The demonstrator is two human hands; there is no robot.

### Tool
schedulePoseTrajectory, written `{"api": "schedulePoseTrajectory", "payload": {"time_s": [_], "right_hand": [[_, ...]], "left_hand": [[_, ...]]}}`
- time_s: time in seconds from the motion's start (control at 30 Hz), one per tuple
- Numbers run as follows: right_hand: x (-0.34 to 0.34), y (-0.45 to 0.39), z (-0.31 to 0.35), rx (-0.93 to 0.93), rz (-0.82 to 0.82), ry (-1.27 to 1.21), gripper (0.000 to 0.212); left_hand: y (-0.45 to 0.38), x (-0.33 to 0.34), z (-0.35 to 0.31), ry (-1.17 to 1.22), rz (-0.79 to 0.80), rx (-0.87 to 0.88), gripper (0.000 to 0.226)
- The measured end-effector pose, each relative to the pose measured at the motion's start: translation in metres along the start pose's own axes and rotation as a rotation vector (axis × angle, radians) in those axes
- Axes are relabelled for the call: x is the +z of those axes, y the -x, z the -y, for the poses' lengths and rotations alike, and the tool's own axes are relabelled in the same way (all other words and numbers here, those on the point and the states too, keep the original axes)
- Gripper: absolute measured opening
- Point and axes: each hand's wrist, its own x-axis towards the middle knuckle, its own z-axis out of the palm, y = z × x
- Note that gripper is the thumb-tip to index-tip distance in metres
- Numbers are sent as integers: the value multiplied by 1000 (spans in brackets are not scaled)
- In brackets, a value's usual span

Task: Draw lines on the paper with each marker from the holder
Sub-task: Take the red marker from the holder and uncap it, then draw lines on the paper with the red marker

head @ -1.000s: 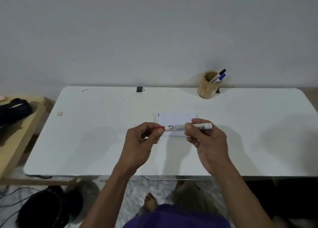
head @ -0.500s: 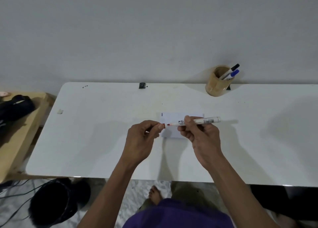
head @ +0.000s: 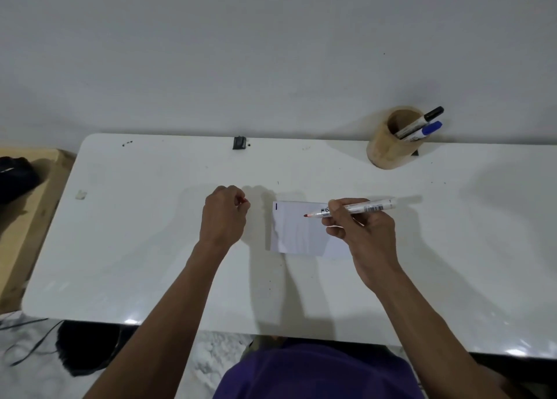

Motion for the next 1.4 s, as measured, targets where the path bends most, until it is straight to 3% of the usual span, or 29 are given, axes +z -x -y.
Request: {"api": "schedulePoseTrajectory", "payload": {"time_s": [0.23, 0.33, 0.43, 0.53, 0.6, 0.77, 1.4], "right_hand": [[3, -8, -7, -47, 6, 64, 16], [7, -12, -10, -144, 32, 83, 18], [11, -19, -16, -220, 105, 177, 17], [18, -28, -24, -283, 160, 275, 15], [22, -36, -30, -321, 159, 310, 14], [25, -52, -46, -357, 123, 363, 12], [31, -60, -60, -378, 72, 433, 13]], "left_hand": [[-4, 4, -4, -34, 14, -15, 19], [14, 1, -10, -38, -162, -56, 34], [44, 9, -9, -27, -329, 145, 26], [68, 33, 1, -112, -242, 364, 29], [74, 47, 7, -164, -166, 404, 36], [71, 59, 17, -229, -95, 409, 41], [70, 65, 26, -292, -134, 437, 46]]}}
